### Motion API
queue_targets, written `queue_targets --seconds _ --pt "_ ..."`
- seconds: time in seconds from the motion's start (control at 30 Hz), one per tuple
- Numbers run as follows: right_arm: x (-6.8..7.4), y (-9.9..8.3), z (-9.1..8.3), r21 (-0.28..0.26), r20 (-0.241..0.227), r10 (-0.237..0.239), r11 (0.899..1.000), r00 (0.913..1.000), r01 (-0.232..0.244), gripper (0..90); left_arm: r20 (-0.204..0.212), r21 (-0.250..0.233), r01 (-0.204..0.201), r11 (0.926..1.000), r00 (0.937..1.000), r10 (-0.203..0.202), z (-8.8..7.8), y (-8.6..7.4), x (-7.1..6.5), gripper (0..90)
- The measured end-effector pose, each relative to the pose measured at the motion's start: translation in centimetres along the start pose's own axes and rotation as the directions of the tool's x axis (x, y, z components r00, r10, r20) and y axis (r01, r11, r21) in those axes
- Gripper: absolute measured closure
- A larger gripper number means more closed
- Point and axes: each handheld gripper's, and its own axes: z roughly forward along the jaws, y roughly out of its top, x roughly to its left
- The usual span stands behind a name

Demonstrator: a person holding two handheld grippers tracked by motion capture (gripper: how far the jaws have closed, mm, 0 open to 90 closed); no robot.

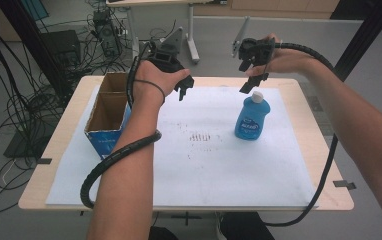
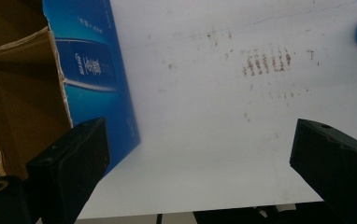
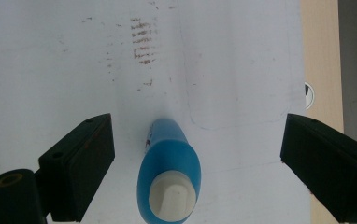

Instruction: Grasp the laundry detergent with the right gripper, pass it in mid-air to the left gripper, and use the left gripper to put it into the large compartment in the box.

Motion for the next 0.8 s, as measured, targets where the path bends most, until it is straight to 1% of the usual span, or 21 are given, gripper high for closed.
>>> queue_targets --seconds 0.4,0.43,0.57,0.77,0.8 --pt "0.0 -0.2 0.0 0.005 -0.001 0.004 1.000 1.0000 -0.004 9.7 0.000 -0.002 -0.002 1.0000 1.0000 0.002 -0.2 -0.1 0.0 5.6" --pt "0.0 -0.4 0.1 -0.001 -0.001 0.003 1.000 1.0000 -0.003 9.7 0.000 -0.003 0.001 1.0000 1.0000 -0.001 -0.3 -0.1 0.1 5.7" --pt "0.0 -0.7 0.0 0.004 0.000 0.006 1.000 1.0000 -0.006 9.6 -0.002 -0.007 0.008 0.9999 1.0000 -0.008 -0.4 -0.2 0.3 5.6" --pt "0.1 -1.2 -0.2 0.004 0.002 0.013 1.000 0.9999 -0.013 9.7 -0.002 -0.007 0.009 0.9999 1.0000 -0.009 -0.5 -0.3 0.3 5.7" --pt "0.2 -1.4 -0.3 0.006 0.000 0.021 1.000 0.9998 -0.021 9.7 -0.001 -0.009 0.009 0.9999 1.0000 -0.009 -0.6 -0.3 0.3 5.7"
